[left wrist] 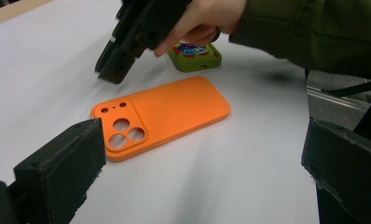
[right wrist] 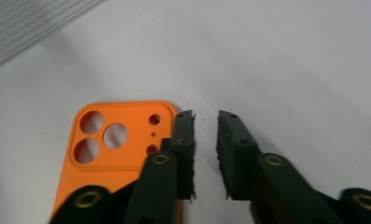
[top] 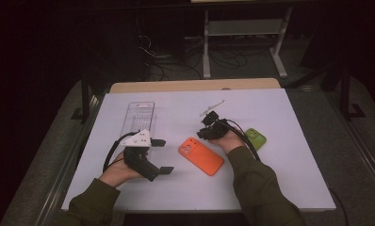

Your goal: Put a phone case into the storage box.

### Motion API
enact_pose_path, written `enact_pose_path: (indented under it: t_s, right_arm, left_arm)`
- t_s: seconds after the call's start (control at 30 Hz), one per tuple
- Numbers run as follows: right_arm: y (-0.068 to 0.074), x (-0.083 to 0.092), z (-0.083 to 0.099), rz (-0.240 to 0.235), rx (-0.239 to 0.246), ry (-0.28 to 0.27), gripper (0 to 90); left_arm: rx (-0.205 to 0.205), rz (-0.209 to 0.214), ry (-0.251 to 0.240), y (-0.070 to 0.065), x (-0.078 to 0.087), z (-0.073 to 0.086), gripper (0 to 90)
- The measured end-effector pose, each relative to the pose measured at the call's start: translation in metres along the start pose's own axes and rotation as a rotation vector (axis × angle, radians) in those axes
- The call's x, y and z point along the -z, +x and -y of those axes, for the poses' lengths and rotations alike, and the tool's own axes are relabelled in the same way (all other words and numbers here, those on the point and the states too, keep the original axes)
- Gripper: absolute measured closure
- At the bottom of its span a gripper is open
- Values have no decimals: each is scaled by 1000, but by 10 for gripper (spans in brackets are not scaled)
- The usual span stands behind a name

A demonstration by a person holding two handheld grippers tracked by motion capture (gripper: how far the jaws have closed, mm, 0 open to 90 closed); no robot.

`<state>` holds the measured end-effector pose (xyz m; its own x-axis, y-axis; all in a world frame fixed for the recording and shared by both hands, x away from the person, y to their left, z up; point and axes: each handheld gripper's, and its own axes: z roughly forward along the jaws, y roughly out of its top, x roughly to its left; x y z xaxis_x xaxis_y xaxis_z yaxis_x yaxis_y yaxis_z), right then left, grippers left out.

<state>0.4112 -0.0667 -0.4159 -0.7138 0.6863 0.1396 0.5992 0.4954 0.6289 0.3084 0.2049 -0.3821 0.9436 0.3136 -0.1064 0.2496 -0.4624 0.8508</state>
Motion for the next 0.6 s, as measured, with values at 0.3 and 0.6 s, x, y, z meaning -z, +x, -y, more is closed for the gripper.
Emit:
enact_pose_path:
  t_s: [0.3, 0.6]
  right_arm:
    - [-2, 35, 19, 4, 9, -42, 401]
    - [0, 67, 62, 28, 46, -92, 143]
  left_arm:
    - [5, -2, 11, 0, -2, 1, 0]
    - [9, -5, 19, 1, -3, 2, 0]
